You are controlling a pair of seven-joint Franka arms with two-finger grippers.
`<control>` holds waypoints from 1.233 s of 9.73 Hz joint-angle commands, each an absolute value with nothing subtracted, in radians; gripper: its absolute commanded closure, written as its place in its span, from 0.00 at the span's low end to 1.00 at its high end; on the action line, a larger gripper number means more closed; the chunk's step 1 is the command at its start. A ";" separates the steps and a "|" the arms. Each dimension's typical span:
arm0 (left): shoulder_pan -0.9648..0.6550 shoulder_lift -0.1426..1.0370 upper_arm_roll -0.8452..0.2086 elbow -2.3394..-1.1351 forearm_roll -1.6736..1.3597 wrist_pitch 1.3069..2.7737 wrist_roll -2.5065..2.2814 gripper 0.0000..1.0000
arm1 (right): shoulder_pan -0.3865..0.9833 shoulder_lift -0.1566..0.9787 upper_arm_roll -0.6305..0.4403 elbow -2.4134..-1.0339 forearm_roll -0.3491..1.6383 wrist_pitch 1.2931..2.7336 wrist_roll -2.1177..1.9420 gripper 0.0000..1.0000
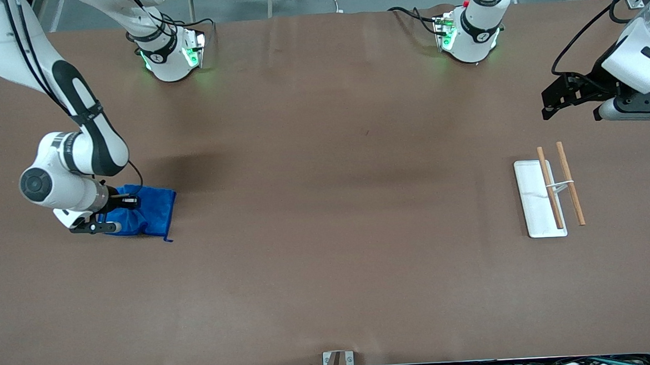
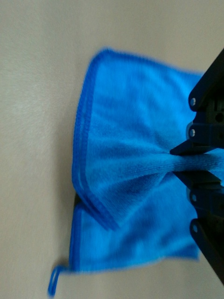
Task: Right arm passes towel to left arm to hang
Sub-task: 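Grasp the blue towel edge with the right gripper, then lift the towel with the right gripper while the left gripper approaches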
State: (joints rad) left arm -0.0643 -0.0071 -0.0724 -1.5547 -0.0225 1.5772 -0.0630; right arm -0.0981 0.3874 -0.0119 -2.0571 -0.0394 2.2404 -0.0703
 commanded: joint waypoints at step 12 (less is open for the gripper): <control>-0.092 0.061 -0.127 -1.531 -0.034 1.588 -0.149 0.01 | -0.003 0.199 0.406 -1.836 0.602 2.000 0.064 1.00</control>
State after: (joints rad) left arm -0.0888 0.0468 -0.1034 -1.5284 -0.0245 1.5882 -0.1627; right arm -0.0047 0.1969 0.3569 -1.8371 0.5150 1.9601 0.0614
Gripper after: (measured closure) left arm 0.004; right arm 0.872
